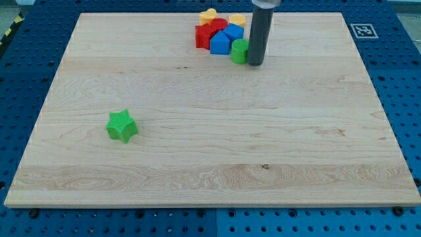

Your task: Move green circle closer to the group of blocks

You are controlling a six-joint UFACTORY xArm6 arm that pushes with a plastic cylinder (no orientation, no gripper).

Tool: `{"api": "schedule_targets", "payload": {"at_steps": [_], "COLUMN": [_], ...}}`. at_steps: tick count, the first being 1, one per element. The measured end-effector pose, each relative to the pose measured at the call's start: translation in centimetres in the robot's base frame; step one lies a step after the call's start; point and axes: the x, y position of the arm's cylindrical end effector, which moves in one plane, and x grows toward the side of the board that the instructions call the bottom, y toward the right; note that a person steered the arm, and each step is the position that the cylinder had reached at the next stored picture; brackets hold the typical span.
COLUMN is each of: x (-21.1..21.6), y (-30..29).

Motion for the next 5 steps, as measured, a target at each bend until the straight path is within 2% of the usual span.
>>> {"api": "schedule_targets", "payload": {"at_steps": [2,4,5], "x": [-1.7,3.5,3.6], "y": [-0.6,-2.0,-11.1]}}
